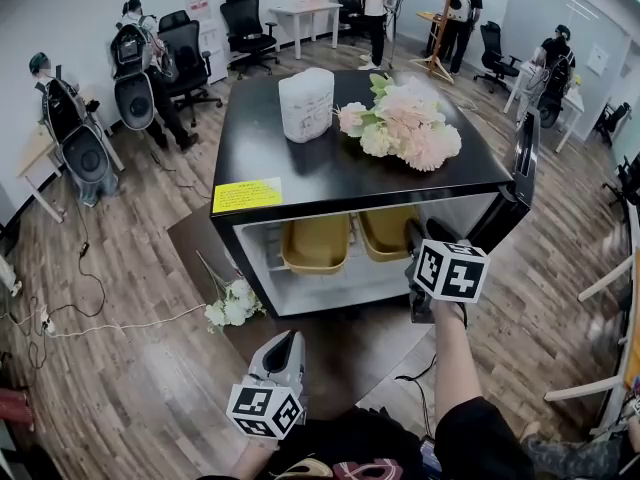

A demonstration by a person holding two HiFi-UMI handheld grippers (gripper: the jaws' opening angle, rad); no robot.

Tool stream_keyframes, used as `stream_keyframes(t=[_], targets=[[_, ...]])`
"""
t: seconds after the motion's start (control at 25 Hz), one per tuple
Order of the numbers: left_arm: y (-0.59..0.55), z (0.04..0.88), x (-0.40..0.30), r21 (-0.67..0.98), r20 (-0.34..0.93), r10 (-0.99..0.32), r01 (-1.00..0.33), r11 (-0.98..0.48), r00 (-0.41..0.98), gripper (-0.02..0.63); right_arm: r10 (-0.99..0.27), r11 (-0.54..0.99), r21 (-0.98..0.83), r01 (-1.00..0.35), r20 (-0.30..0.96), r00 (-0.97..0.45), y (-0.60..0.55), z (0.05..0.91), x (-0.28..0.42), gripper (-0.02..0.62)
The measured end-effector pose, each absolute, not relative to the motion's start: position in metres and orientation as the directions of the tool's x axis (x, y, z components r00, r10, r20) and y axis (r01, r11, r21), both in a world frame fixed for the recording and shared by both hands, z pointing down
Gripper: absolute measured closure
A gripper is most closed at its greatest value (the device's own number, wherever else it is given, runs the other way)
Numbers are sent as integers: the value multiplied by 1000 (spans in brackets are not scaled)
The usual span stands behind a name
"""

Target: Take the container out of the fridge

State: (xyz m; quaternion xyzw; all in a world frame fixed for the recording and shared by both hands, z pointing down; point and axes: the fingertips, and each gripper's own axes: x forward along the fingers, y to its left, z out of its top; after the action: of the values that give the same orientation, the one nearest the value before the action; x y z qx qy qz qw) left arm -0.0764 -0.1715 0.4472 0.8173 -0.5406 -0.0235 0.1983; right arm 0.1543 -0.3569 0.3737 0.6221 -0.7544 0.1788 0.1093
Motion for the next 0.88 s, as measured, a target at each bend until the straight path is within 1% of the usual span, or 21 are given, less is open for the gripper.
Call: stream_keyframes(t=[0.16,0.28,0.36,0.64,0.76,0.88], targets=[[-173,449,-71,358,173,-891,-870,-339,419,597,-886,166,-152,-974,411,-215,-360,380,153,411],[-174,450,-71,361,173,-891,-869,-339,420,597,-882,174,-124,-977,422,-211,-359,381,151,416],[-174,449,-71,364,169,-894,-869,-335,415,597,-877,174,-144,-974,427,-220,-358,382,150,429],[-174,448,-72,359,167,-896,-871,-334,412,597,-869,158,-198,-967,438,-232,-355,386,151,441],[-175,447,-72,357,165,-897,-872,-334,411,597,-868,145,-196,-970,446,-220,-354,388,152,461],[-175,447,-74,355,164,-899,-874,-331,407,597,-870,128,-184,-975,450,-199,-353,390,154,506]])
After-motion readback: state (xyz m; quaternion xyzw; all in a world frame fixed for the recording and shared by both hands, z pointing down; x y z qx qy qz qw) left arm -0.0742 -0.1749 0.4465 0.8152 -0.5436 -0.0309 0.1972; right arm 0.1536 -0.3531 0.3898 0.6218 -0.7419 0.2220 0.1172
